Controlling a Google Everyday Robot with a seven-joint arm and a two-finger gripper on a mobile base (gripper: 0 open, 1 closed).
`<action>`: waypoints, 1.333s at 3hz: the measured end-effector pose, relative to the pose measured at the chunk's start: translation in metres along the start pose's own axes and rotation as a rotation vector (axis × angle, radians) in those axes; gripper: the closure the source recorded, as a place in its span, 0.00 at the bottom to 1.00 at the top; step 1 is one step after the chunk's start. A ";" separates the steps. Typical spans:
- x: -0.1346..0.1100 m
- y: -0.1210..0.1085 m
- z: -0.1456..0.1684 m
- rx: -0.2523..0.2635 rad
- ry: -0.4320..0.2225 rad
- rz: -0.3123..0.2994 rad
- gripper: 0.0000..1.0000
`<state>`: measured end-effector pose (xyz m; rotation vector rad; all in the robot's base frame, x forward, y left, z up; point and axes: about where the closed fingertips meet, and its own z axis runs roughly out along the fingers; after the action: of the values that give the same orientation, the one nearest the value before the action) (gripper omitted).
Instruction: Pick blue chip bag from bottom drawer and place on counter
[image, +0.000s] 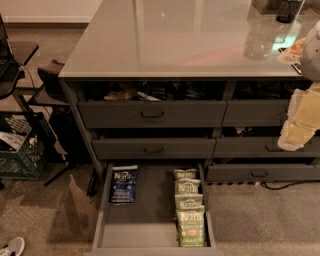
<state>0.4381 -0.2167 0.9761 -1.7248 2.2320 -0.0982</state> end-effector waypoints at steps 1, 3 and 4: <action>0.000 0.000 0.000 0.000 0.000 0.000 0.00; -0.022 0.046 0.094 -0.125 -0.178 -0.021 0.00; -0.063 0.094 0.194 -0.296 -0.337 0.025 0.00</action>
Offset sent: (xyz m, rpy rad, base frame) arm -0.0100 0.0294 -0.0774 0.1198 0.0532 0.0856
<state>0.4212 -0.1046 0.7822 -1.7006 2.0916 0.5151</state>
